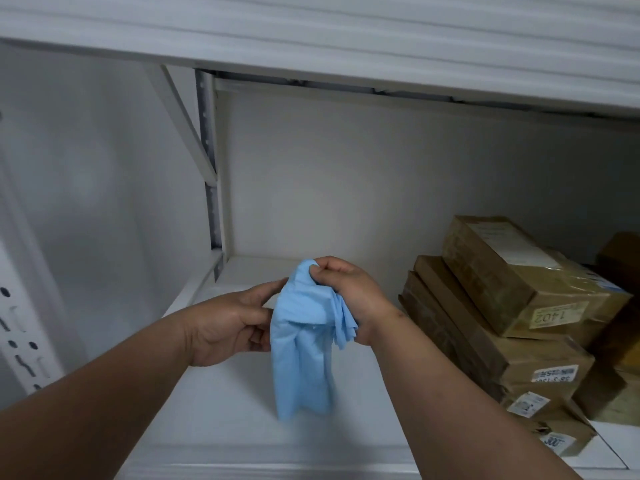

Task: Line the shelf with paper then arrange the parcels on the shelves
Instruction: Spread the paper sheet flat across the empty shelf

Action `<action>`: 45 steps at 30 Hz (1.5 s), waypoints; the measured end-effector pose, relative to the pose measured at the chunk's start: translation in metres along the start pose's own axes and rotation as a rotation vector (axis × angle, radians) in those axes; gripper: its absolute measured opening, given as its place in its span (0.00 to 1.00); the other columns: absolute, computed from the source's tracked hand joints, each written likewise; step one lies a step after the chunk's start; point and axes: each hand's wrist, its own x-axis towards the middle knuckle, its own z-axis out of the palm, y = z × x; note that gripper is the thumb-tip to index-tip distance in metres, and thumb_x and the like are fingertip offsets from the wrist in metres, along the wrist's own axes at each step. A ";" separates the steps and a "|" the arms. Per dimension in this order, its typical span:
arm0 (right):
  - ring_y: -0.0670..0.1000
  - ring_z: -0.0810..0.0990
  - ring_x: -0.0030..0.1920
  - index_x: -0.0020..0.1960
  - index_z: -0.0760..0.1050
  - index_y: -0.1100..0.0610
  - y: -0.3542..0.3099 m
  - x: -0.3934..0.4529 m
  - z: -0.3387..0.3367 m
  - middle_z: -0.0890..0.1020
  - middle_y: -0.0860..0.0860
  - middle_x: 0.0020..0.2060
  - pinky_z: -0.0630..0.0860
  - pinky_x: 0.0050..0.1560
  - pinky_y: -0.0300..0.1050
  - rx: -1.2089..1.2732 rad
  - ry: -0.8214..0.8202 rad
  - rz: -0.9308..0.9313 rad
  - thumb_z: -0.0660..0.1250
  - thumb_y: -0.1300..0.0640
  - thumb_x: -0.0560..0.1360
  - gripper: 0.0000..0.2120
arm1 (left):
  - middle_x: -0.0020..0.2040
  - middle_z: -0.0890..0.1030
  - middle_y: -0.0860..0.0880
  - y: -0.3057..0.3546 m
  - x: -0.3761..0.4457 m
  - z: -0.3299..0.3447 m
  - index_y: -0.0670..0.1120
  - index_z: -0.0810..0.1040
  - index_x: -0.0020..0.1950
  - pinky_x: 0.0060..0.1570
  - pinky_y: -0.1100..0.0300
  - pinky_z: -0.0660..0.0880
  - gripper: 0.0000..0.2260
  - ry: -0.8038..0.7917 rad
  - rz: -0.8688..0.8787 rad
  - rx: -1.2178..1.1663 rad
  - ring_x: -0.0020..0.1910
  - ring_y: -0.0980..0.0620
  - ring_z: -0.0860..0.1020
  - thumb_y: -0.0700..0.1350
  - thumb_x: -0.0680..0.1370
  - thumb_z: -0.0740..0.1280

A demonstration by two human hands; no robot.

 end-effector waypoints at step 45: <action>0.54 0.77 0.52 0.54 0.72 0.58 0.112 -0.003 -0.057 0.77 0.54 0.52 0.74 0.50 0.44 -0.998 0.086 0.383 0.64 0.56 0.75 0.09 | 0.63 0.70 0.51 -0.110 0.000 -0.006 0.51 0.65 0.63 0.62 0.48 0.71 0.40 0.555 -0.392 1.264 0.64 0.47 0.71 0.74 0.61 0.65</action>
